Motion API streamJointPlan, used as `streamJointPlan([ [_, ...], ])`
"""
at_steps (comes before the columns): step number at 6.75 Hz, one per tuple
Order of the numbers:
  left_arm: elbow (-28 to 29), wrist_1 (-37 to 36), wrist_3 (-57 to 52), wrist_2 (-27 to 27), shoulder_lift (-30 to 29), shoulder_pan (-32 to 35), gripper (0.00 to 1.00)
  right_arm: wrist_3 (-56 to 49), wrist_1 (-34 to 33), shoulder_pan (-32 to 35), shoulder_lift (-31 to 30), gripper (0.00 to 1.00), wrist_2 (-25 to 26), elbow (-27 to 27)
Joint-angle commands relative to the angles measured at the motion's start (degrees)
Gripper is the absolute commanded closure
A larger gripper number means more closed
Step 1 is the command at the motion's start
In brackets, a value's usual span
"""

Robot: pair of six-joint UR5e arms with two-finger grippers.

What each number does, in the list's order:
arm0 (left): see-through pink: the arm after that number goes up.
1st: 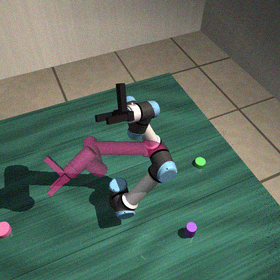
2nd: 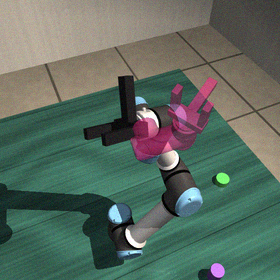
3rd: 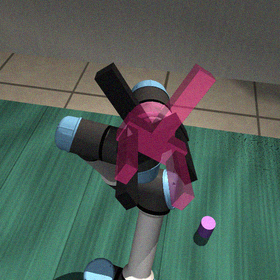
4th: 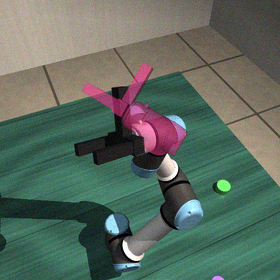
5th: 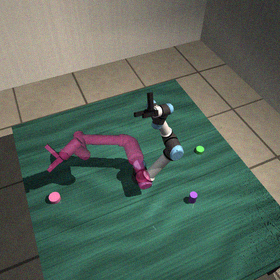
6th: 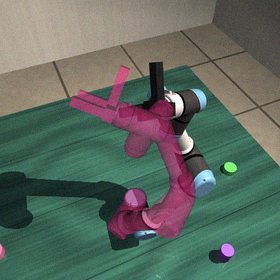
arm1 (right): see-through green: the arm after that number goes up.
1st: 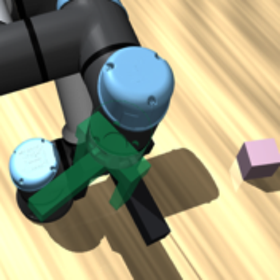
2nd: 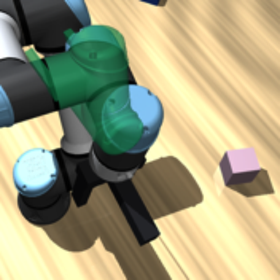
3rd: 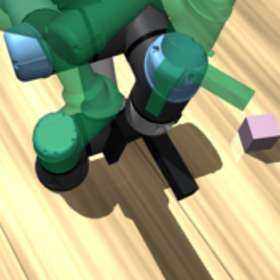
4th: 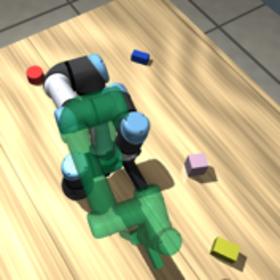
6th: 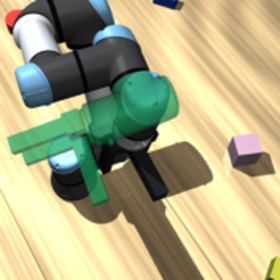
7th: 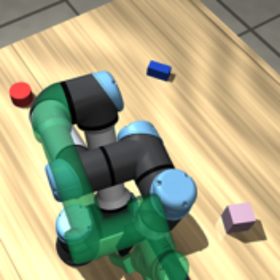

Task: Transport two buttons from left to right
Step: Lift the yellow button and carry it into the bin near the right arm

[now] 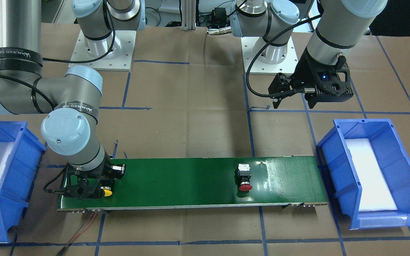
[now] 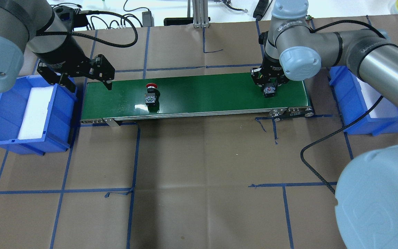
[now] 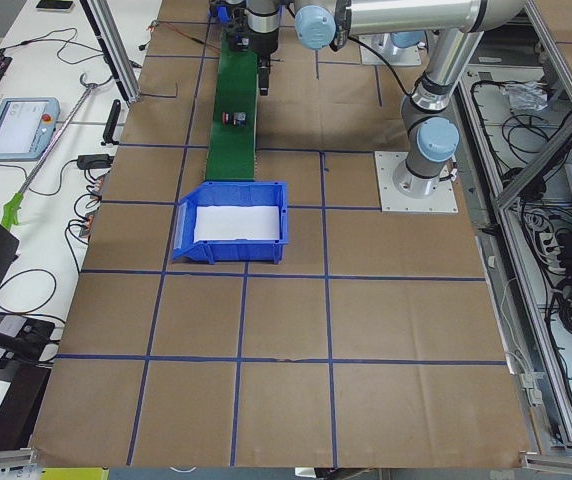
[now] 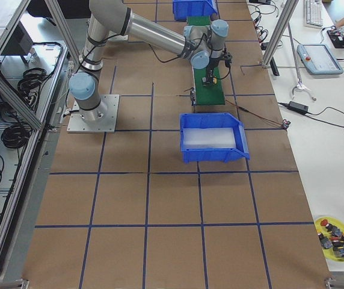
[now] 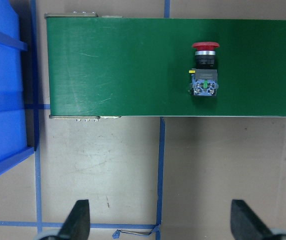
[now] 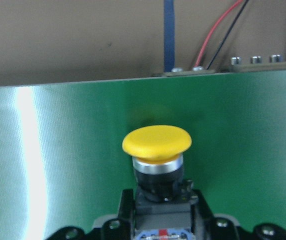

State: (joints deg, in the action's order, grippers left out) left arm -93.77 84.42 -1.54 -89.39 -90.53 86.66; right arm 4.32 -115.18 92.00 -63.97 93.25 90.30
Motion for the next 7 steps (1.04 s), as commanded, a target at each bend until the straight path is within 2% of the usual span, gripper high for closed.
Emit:
streamJointPlan([
  [1, 0.08, -0.04, 0.04, 0.01, 0.0, 0.0, 0.0, -2.54, 1.69, -4.34, -5.34, 0.94, 1.68, 0.05],
  [4, 0.17, 0.05, -0.05, 0.1, -0.09, 0.0, 0.0, -15.19, 5.4, -17.16, -11.69, 0.93, 1.5, -0.04],
  [7, 0.08, -0.04, -0.04, 0.1, 0.0, 0.0, 0.0, -28.53, 5.49, -28.15, -12.58, 0.93, 0.8, 1.88],
])
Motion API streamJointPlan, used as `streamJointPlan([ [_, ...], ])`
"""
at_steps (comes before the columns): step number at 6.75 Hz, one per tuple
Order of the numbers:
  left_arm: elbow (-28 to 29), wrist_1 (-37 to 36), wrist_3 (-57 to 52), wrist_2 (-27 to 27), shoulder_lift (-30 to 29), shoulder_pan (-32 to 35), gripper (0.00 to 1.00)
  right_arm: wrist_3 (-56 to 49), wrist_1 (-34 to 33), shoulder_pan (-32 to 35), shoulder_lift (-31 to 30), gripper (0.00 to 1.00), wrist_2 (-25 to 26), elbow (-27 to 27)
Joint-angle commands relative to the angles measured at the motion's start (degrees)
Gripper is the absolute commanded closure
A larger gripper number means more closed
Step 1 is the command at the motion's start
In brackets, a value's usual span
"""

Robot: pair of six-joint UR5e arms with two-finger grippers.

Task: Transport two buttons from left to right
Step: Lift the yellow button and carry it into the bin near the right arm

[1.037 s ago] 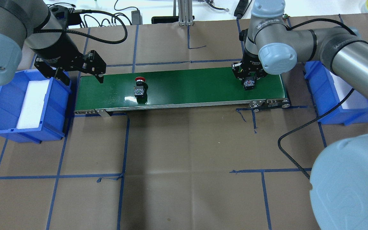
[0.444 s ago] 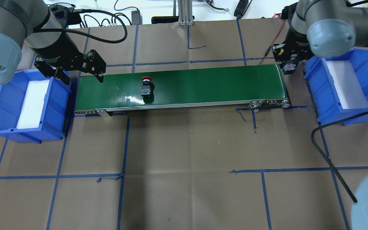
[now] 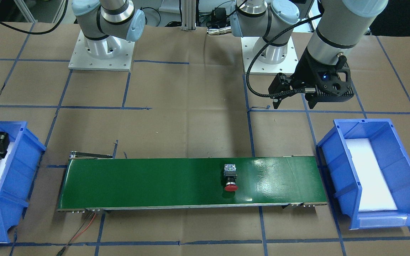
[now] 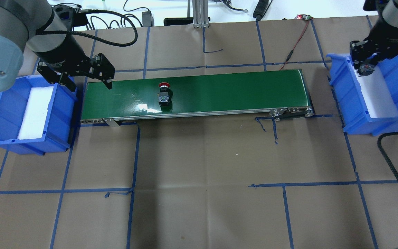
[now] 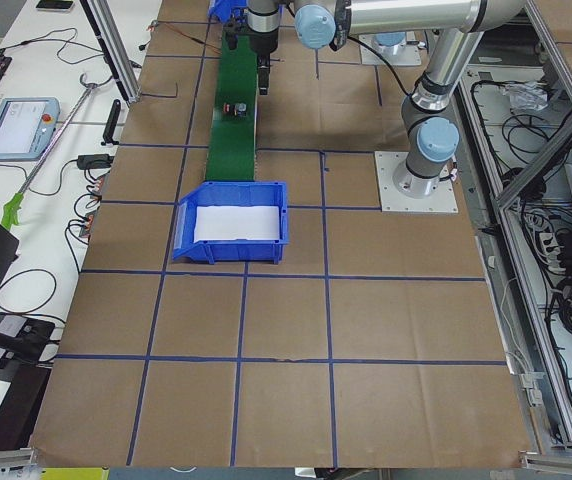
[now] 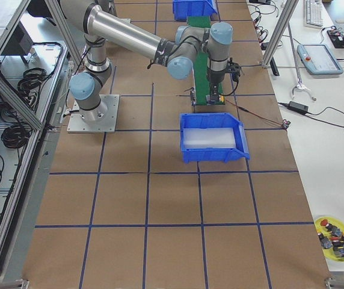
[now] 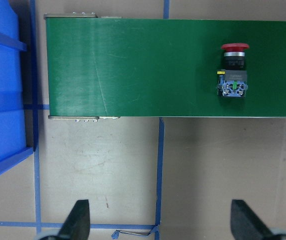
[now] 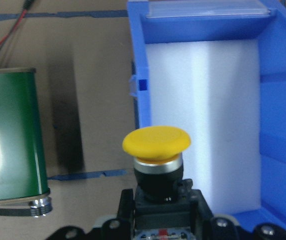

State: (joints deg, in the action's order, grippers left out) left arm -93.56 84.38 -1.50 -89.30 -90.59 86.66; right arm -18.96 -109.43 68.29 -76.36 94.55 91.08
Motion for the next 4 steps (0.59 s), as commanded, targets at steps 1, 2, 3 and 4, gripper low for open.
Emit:
streamJointPlan([
  [1, -0.13, -0.01, -0.08, 0.0, -0.02, 0.0, 0.0, -7.64, -2.52, -7.0, -0.28, 0.93, -0.77, 4.43],
  [2, -0.13, -0.01, -0.08, 0.0, -0.02, 0.0, 0.0, -8.28, -8.02, -8.07, -0.11, 0.93, -0.68, 7.94],
  [3, -0.13, -0.01, -0.08, 0.0, 0.06, 0.0, 0.0, -11.41, -9.99, -9.82, 0.41, 0.93, -0.85, 10.58],
  [4, -0.13, -0.01, -0.17, -0.09, -0.02, 0.0, 0.0, -11.88, -10.27, -11.15, 0.85, 0.93, -2.16, 12.18],
])
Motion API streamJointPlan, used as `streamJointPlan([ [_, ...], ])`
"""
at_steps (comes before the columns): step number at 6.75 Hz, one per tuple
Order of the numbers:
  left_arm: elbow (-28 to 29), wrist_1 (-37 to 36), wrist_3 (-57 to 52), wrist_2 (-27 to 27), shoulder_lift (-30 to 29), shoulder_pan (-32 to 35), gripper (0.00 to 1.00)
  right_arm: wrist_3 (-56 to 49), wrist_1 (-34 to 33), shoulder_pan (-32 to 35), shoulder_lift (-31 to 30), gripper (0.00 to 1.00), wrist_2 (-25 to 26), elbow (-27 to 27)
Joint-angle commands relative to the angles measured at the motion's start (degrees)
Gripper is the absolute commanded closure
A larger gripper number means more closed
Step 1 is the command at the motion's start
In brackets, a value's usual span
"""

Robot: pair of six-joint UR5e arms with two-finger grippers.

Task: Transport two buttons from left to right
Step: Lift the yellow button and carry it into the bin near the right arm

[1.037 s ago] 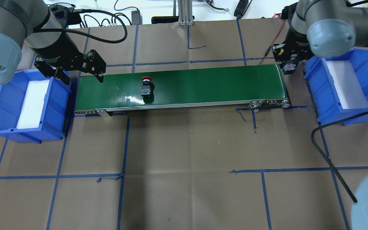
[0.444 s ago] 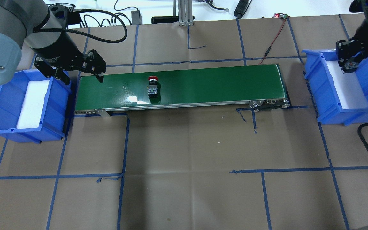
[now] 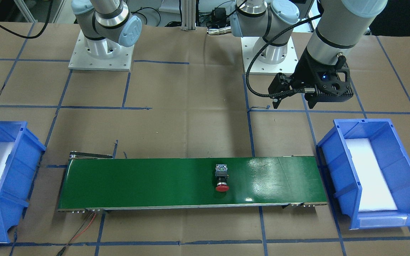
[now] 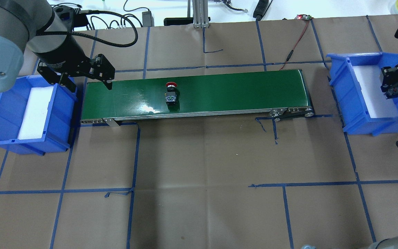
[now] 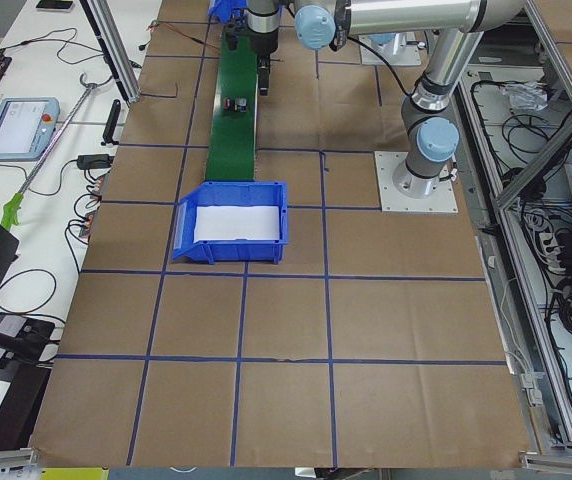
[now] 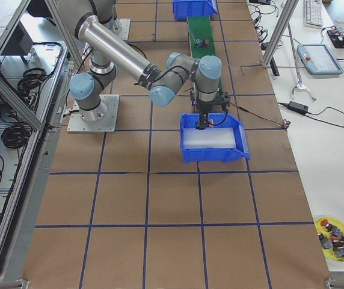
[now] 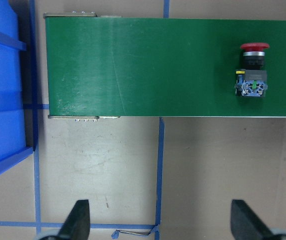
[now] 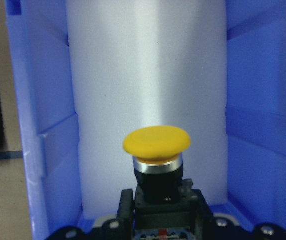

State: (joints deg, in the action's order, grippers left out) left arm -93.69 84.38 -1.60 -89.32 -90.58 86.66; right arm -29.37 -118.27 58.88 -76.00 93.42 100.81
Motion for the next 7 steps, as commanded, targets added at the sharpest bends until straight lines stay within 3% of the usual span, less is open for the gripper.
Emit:
streamJointPlan([
  [1, 0.0, 0.0, -0.07, -0.07, -0.04, 0.0, 0.0, -1.56, -1.61, -2.7, 1.55, 0.93, -1.66, 3.33],
  [6, 0.08, 0.0, -0.15, -0.07, -0.04, 0.0, 0.0, -1.48, -4.16, -2.89, 7.09, 0.91, -1.66, 3.16],
  [7, 0.17, 0.0, -0.15, -0.07, -0.04, 0.0, 0.0, -1.48, -4.24, -2.89, 7.36, 0.81, -1.75, 3.16],
])
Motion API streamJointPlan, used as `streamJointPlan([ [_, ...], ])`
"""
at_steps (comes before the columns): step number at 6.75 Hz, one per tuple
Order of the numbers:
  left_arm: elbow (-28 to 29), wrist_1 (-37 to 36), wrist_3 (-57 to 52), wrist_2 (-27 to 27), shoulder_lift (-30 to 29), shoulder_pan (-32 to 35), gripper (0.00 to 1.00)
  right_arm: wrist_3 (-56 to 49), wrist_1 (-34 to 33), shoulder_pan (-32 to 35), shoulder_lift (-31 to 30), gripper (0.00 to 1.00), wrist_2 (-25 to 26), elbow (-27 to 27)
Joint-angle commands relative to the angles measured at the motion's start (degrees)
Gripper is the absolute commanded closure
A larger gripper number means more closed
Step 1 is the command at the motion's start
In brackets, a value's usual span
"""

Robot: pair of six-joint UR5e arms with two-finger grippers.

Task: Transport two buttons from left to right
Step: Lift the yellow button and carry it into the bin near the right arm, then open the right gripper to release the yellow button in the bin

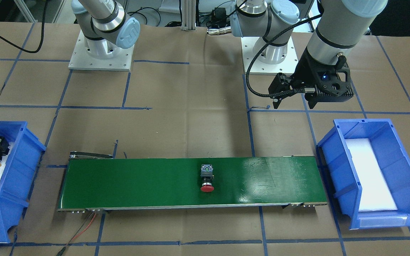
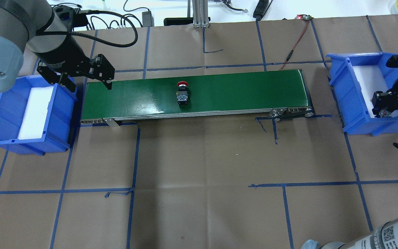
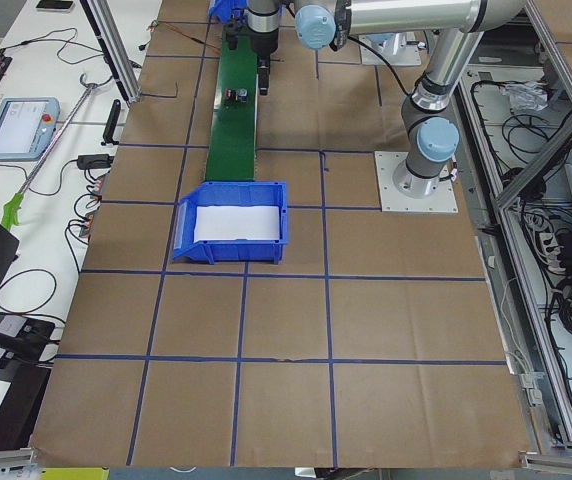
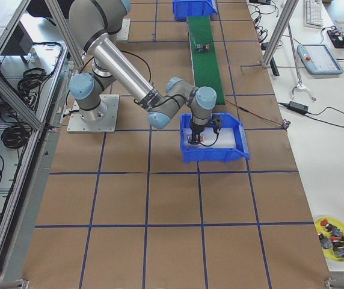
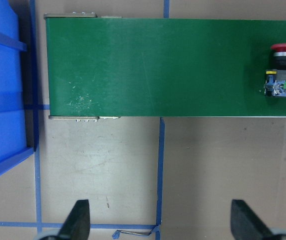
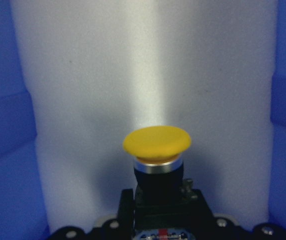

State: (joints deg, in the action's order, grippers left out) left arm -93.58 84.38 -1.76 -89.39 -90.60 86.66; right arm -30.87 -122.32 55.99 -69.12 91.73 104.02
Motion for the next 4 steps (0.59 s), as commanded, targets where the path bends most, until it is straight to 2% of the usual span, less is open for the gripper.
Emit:
streamJointPlan([
  [1, 0.07, 0.0, 0.0, 0.0, -0.01, 0.0, 0.0, 0.11, -0.29, 0.0, 0.39, 0.37, -0.15, 0.13],
  [2, 0.07, 0.0, 0.0, 0.0, -0.01, 0.0, 0.0, 0.45, -0.29, 0.0, 0.48, 0.1, -1.63, 0.22],
  [3, 0.07, 0.0, 0.0, 0.0, -0.01, 0.0, 0.0, 0.37, -0.46, 0.0, 0.83, 0.05, -3.47, -0.04],
  [4, 0.07, 0.0, 0.0, 0.0, -0.01, 0.0, 0.0, 0.28, -0.47, 0.0, 0.66, 0.05, -3.49, -0.31],
])
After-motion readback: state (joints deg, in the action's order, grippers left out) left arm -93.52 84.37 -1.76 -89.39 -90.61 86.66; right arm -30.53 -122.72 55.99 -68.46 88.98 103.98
